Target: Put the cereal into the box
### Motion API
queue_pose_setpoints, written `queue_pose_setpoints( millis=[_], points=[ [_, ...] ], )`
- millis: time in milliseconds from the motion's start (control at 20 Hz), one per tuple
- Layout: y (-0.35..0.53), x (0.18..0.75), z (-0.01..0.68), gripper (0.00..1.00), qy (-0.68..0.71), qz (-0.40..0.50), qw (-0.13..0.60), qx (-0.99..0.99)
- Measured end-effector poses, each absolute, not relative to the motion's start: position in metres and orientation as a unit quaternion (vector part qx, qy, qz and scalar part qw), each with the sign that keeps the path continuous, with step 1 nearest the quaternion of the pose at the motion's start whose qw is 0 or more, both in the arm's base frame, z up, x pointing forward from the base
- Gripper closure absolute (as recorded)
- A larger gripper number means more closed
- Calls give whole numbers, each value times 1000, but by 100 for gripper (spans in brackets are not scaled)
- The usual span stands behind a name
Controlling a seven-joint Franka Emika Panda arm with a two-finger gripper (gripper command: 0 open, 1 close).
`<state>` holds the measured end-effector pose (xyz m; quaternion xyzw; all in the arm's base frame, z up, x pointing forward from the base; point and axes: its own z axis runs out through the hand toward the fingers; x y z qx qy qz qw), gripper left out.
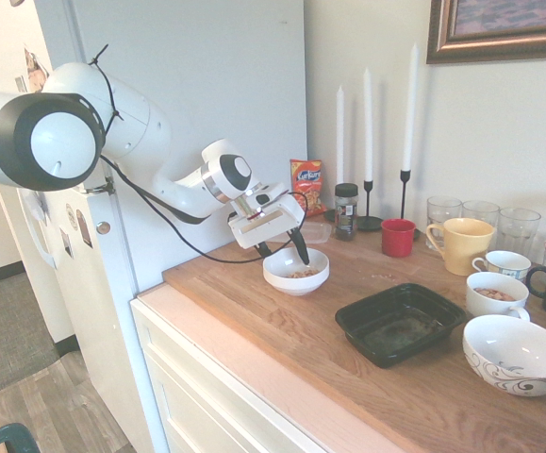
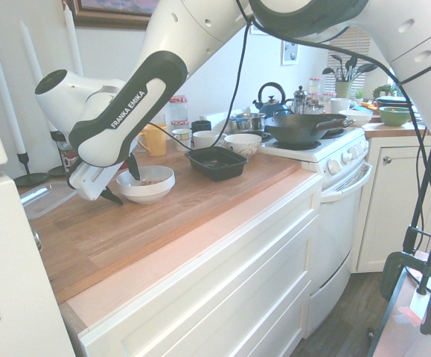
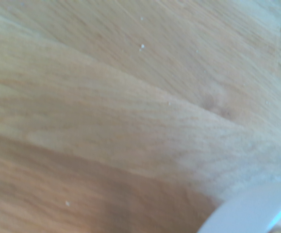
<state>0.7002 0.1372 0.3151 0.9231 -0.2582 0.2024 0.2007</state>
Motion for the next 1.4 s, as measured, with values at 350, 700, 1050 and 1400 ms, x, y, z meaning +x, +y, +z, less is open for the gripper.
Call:
queue_pose_setpoints(
  millis=[350, 700, 1050, 1400],
  points=[
    [120, 704, 312, 100, -269, 199, 215, 917],
    [117, 704, 306, 100, -270, 194, 220, 917],
    [119, 704, 300, 100, -271, 191, 221, 917],
    [113, 704, 301, 100, -278, 187, 227, 914]
  ],
)
